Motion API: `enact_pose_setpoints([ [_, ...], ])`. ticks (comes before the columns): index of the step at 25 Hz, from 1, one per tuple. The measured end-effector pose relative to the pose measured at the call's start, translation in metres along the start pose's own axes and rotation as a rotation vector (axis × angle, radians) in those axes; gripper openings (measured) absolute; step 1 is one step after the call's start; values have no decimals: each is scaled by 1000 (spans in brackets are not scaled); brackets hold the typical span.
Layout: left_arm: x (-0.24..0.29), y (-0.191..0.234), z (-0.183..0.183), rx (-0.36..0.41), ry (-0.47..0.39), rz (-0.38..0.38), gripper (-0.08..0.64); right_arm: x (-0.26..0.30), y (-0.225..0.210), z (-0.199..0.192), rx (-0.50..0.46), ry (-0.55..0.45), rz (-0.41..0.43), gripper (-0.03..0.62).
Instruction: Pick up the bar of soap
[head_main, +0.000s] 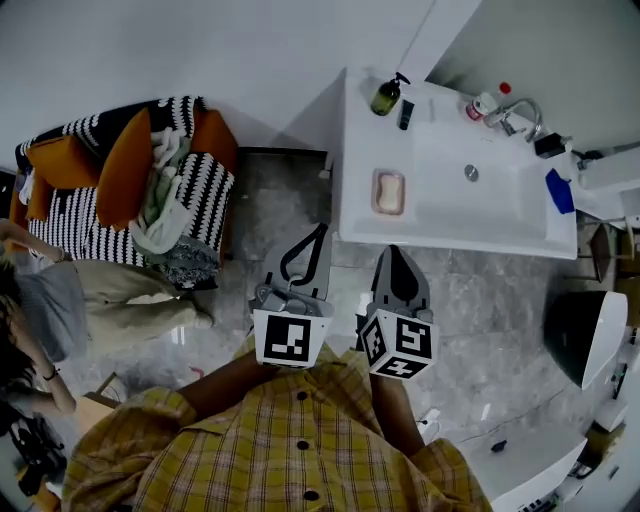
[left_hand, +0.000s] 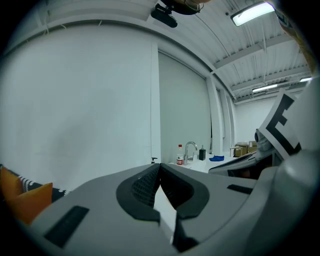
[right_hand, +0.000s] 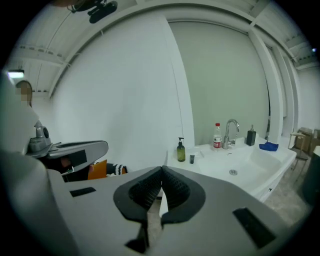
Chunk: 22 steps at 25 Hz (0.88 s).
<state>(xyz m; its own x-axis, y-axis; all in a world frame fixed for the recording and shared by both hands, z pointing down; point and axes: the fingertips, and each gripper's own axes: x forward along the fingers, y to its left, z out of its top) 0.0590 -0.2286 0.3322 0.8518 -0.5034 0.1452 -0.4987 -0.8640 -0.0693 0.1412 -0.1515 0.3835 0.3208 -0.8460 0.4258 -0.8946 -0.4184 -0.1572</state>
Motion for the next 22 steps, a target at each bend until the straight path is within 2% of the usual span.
enact_pose_setpoints([
  [3, 20, 12, -7, -28, 7, -17, 12, 25, -6, -1, -12, 55, -24, 15],
  [7, 39, 11, -23, -62, 46, -50, 12, 49, -28, -17, -15, 177, -64, 15],
  [13, 72, 16, -38, -84, 97, -27, 12, 95, -54, -31, 23, 265, -58, 15],
  [15, 83, 19, -44, -96, 145, -19, 12, 112, -64, -34, 5, 292, -51, 15],
  [19, 107, 15, -47, -143, 152, -18, 12, 142, -83, -40, -22, 350, -48, 15],
  [22, 123, 15, -50, -107, 154, -19, 12, 168, -96, -48, -23, 397, -45, 15],
])
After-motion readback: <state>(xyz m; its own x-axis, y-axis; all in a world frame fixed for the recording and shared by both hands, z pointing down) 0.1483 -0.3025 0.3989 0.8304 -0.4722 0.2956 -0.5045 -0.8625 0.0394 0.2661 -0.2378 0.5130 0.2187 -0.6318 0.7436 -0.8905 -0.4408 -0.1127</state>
